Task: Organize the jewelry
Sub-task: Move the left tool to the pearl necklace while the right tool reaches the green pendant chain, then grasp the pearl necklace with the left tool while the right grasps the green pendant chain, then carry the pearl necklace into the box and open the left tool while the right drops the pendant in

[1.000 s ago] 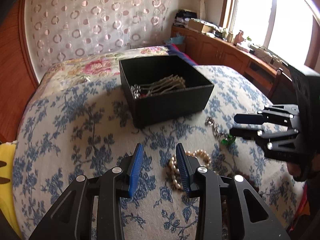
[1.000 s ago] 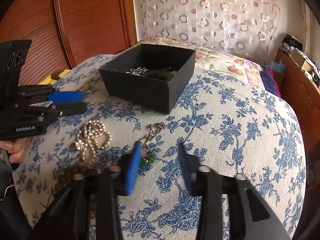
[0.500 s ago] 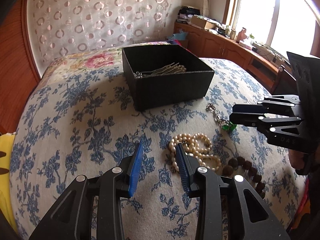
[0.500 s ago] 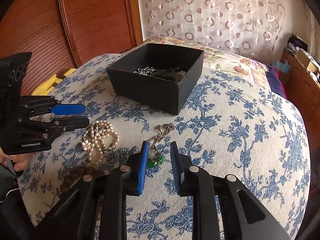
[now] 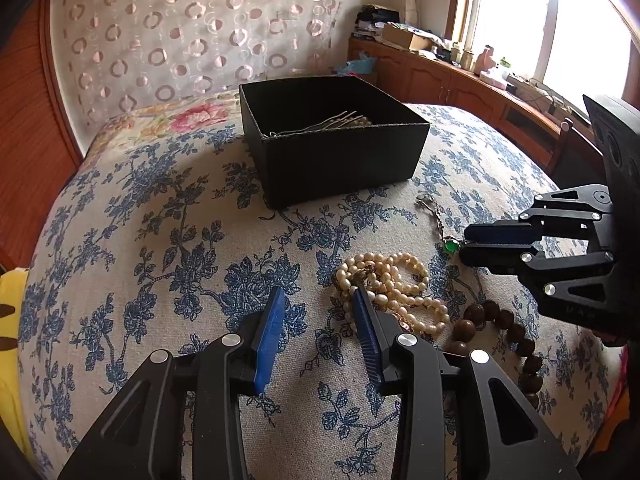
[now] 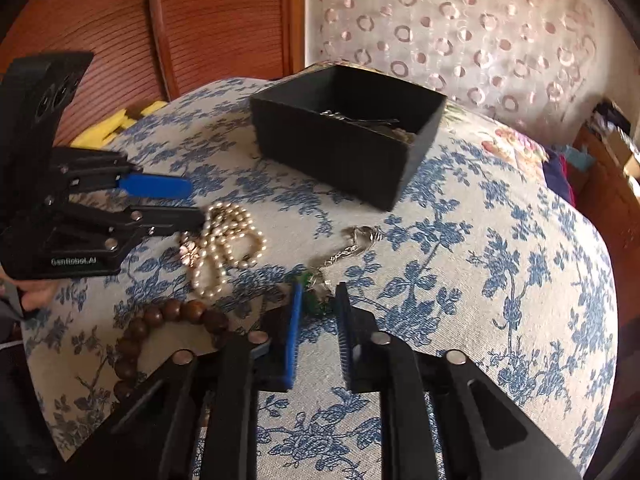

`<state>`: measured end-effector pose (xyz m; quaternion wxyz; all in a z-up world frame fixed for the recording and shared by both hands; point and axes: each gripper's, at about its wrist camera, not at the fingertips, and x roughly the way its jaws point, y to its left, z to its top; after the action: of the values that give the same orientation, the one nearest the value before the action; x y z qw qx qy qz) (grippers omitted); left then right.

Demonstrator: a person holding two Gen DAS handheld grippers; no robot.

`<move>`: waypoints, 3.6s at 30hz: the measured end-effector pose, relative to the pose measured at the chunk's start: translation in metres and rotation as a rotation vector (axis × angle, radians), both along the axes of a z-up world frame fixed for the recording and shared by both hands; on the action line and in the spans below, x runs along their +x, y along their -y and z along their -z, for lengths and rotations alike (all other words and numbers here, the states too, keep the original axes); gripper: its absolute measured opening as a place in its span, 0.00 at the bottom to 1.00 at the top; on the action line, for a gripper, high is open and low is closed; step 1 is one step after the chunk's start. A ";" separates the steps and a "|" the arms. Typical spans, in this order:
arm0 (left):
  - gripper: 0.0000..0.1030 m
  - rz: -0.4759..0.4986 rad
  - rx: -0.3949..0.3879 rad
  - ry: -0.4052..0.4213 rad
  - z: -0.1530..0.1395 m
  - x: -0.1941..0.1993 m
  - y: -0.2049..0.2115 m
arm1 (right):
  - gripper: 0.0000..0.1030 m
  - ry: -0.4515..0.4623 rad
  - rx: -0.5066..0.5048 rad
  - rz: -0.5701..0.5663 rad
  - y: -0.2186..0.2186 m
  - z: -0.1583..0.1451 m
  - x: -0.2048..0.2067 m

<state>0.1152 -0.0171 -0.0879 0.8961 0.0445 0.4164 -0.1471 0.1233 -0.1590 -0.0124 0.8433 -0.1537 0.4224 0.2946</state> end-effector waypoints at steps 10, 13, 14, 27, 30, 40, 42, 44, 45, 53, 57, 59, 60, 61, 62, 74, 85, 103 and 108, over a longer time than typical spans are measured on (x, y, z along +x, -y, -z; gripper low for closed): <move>0.33 0.002 -0.062 -0.015 -0.007 0.006 -0.001 | 0.17 -0.004 0.032 0.013 0.002 0.000 -0.001; 0.25 0.010 -0.075 -0.017 -0.011 0.009 0.002 | 0.17 -0.003 0.031 0.014 0.003 0.000 -0.001; 0.23 0.013 -0.071 -0.019 -0.011 0.010 0.004 | 0.17 -0.003 0.031 0.014 0.003 0.000 -0.001; 0.09 -0.009 -0.048 -0.047 -0.003 0.022 0.001 | 0.17 0.001 0.026 0.014 0.003 0.000 -0.001; 0.09 0.010 -0.055 -0.058 -0.004 0.025 0.003 | 0.17 0.002 0.025 0.014 0.003 0.000 -0.001; 0.07 0.087 -0.028 -0.076 -0.002 0.028 0.015 | 0.17 0.000 0.027 0.014 0.003 0.000 -0.001; 0.06 0.088 -0.006 -0.061 -0.002 0.026 0.019 | 0.17 -0.002 0.029 0.014 0.003 0.000 -0.001; 0.04 0.078 -0.004 -0.058 -0.005 0.025 0.018 | 0.16 0.002 0.031 0.019 0.003 -0.001 0.000; 0.04 0.075 -0.016 -0.049 -0.007 0.023 0.016 | 0.16 0.009 0.032 0.023 0.004 -0.003 -0.001; 0.04 0.048 -0.060 0.052 -0.050 0.015 0.005 | 0.16 0.079 0.064 0.028 0.007 -0.036 -0.001; 0.04 0.044 -0.067 0.116 -0.081 0.013 0.005 | 0.16 0.121 0.081 0.030 0.009 -0.058 0.001; 0.04 0.042 -0.072 0.142 -0.093 0.012 0.006 | 0.16 0.135 0.087 0.029 0.009 -0.067 0.002; 0.04 0.041 -0.072 0.152 -0.099 0.012 0.006 | 0.16 0.146 0.090 0.029 0.010 -0.073 0.004; 0.04 0.039 -0.072 0.167 -0.106 0.012 0.006 | 0.16 0.156 0.091 0.031 0.011 -0.078 0.005; 0.04 0.039 -0.073 0.177 -0.111 0.012 0.005 | 0.16 0.163 0.093 0.031 0.011 -0.082 0.006; 0.04 0.035 -0.061 0.308 -0.176 0.012 0.012 | 0.16 0.241 0.126 0.031 0.011 -0.125 0.020; 0.04 0.031 -0.091 0.385 -0.214 0.023 0.008 | 0.16 0.251 0.145 0.008 0.002 -0.135 0.038; 0.04 0.030 -0.085 0.373 -0.212 0.073 0.017 | 0.17 0.146 0.111 0.015 -0.012 -0.082 0.089; 0.04 0.023 -0.075 0.324 -0.189 0.086 0.018 | 0.17 0.126 0.108 0.018 -0.015 -0.072 0.096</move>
<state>0.2016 -0.0350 0.1008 0.9508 0.0390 0.2603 -0.1636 0.2191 -0.1440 0.0594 0.8779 -0.1226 0.3532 0.2991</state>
